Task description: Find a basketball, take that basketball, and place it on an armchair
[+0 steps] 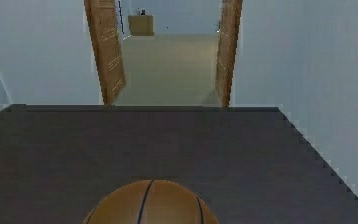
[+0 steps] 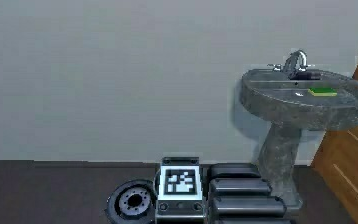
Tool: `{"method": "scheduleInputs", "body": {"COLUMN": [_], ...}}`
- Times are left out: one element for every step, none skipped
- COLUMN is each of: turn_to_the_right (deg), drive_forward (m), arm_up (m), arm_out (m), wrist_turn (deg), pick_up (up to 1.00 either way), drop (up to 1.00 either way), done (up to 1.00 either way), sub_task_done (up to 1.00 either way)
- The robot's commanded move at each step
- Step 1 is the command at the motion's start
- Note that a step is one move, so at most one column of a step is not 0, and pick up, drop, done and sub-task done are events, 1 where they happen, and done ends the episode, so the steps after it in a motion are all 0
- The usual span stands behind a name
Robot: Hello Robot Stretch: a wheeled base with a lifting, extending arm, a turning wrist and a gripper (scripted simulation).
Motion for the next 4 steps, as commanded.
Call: {"method": "scheduleInputs", "body": {"turn_to_the_right": [0.0,0.0,3.0,0.0], "drive_forward": [1.00,1.00,0.00,1.00], "arm_up": [0.00,0.00,0.00,0.00], "arm_out": [0.00,0.00,0.00,0.00], "wrist_turn": [0.0,0.0,0.0,0.0], "pick_up": [0.00,0.00,0.00,0.00], "drop": [0.00,0.00,0.00,0.00], "done": [0.00,0.00,0.00,0.00], "sub_task_done": [0.00,0.00,0.00,0.00]}}
